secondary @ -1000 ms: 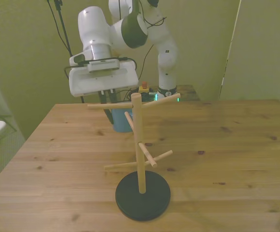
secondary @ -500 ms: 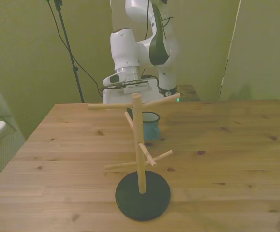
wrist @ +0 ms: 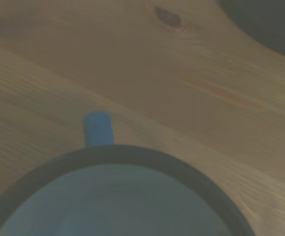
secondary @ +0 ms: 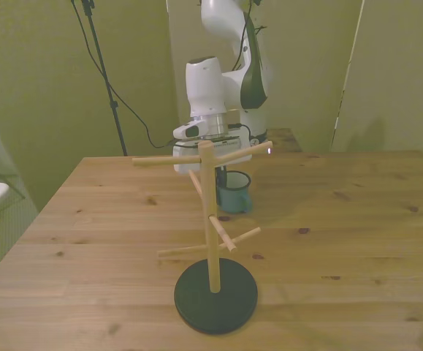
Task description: Unload the mug
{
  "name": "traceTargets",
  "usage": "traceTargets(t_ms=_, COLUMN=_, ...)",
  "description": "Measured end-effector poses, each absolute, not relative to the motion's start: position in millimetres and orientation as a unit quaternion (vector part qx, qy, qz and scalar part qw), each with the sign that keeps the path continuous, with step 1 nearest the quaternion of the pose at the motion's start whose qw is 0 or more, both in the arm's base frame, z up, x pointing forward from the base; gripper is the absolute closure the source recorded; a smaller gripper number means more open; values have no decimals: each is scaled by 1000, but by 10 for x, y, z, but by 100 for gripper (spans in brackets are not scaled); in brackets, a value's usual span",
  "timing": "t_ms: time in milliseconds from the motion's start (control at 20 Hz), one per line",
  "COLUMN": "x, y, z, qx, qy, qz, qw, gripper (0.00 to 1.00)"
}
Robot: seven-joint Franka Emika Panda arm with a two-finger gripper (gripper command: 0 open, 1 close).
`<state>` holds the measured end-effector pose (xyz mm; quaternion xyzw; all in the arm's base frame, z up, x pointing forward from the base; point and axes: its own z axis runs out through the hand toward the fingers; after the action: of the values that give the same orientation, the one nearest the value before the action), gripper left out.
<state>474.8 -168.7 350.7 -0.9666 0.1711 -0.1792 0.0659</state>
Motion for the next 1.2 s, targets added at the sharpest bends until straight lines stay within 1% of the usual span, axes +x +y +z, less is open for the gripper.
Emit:
traceTargets(t_ms=50, x=4752, y=-1672, z=3509, qx=-967, qy=172, qz=-179, qw=64, gripper=100)
traceTargets(t_ms=100, x=4756, y=-1660, z=3511, qx=-967, qy=173, qz=-178, qw=62, gripper=0)
traceTargets(t_ms=450, x=4764, y=-1609, z=3539, qx=-966, qy=174, qz=-182, qw=61, gripper=0)
traceTargets(t_ms=600, x=4805, y=-1599, z=3614, qx=-964, qy=178, qz=-187, qw=62, gripper=0)
traceTargets(t_ms=750, x=4924, y=-1629, z=3846, qx=-962, qy=189, qz=-188, qw=68, gripper=0)
traceTargets(t_ms=950, x=5056, y=-1648, z=4371, qx=-956, qy=204, qz=-182, qw=102, gripper=0)
traceTargets(t_ms=1000, x=5061, y=-1626, z=4469, qx=-956, qy=205, qz=-180, qw=109, gripper=0)
traceTargets(t_ms=1050, x=5059, y=-1602, z=4539, qx=-956, qy=206, qz=-179, qw=111, gripper=0)
traceTargets(t_ms=1200, x=4982, y=-1583, z=4612, qx=-958, qy=210, qz=-158, qw=112, gripper=0)
